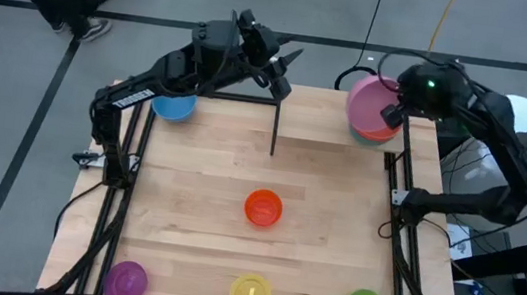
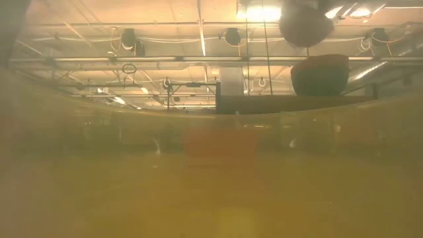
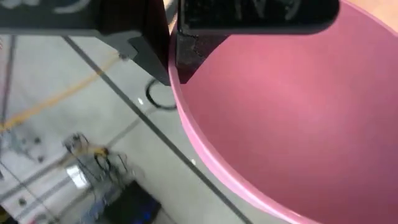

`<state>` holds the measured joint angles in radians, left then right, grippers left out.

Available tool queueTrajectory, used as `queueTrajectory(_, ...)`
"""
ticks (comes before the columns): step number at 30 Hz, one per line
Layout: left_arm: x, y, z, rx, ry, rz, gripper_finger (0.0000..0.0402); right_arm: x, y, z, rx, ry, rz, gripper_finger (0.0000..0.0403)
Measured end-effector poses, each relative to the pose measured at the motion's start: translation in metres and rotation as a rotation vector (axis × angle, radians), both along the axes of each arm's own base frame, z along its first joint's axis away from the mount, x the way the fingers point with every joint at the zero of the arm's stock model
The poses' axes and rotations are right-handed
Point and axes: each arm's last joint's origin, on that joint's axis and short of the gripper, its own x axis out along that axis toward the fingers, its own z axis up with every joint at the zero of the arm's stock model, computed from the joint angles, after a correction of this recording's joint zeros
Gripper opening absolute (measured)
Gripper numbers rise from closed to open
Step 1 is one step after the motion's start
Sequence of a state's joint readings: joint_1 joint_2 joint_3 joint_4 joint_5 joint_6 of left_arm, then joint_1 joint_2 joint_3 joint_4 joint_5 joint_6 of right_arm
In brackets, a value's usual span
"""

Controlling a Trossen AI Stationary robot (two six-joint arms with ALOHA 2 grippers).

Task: Place and stack bowls onto a shelf
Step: Stack the pink bowl inside the orange bowl on the shelf

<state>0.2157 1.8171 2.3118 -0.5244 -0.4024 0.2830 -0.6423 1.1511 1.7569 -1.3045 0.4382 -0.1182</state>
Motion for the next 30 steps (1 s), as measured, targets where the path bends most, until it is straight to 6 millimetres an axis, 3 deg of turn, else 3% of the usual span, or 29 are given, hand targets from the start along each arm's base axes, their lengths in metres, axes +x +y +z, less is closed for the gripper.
queueTrajectory(14,-0.005,-0.001,-0.008,-0.046,0.09,0.002,0.0154,0.003,-0.045,-0.02,0.187,0.032,-0.062,0.0)
queueTrajectory(24,-0.007,-0.002,-0.008,-0.052,0.105,0.003,0.0154,-0.004,-0.065,-0.038,0.328,0.143,-0.159,0.0)
queueTrajectory(30,-0.007,-0.002,-0.008,-0.051,0.105,0.004,0.0154,-0.003,-0.076,-0.044,0.388,0.131,-0.13,0.0)
